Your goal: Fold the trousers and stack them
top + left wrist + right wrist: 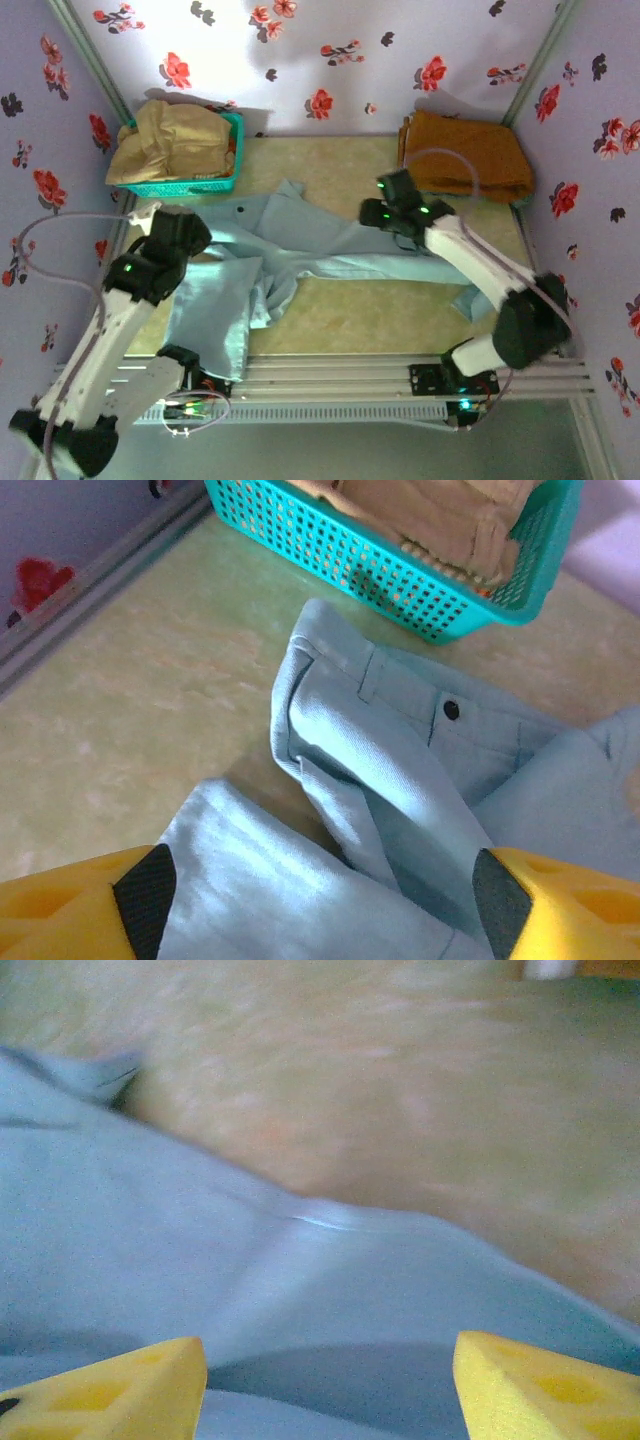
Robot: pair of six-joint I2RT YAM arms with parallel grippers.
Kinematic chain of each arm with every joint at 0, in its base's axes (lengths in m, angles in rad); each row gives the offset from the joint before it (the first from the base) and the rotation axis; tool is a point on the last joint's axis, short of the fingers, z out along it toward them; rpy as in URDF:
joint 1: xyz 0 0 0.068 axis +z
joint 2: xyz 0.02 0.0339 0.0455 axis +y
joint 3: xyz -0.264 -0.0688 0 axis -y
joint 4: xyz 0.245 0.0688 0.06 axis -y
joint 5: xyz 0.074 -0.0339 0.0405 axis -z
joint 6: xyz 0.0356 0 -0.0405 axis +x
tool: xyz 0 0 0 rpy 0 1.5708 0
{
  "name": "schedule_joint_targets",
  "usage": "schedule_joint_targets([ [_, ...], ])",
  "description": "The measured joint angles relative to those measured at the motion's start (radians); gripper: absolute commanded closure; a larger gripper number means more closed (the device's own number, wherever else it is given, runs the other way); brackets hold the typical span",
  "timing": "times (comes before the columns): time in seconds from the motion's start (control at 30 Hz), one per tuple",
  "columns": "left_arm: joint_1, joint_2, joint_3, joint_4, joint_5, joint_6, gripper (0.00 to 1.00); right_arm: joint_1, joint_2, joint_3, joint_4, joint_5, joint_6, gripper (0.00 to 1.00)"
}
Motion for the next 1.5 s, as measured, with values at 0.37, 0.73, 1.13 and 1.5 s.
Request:
schedule_joint_targets([
  [0.37, 0.327, 0.362, -0.077, 0.285, 0.122, 0.02, 0.15, 0.07, 0.636, 0.498, -0.013, -0.055, -0.108, 0.28],
  [0.73, 0.401, 0.712, -0.017, 0.539, 0.257, 0.11, 0.33, 0.064, 0.639, 0.402, -0.038, -0.051, -0.149, 0.39],
  [1.13, 0.406, 0.77, -0.014, 0.629, 0.295, 0.172, 1.0, 0.03, 0.566, 0.296, -0.011, -0.038, -0.151, 1.0],
  [1.5, 0.402, 0.509, -0.103, 0.58, 0.303, 0.129, 1.0, -0.082, 0.349, 0.177, 0.009, 0.028, -0.12, 1.0],
])
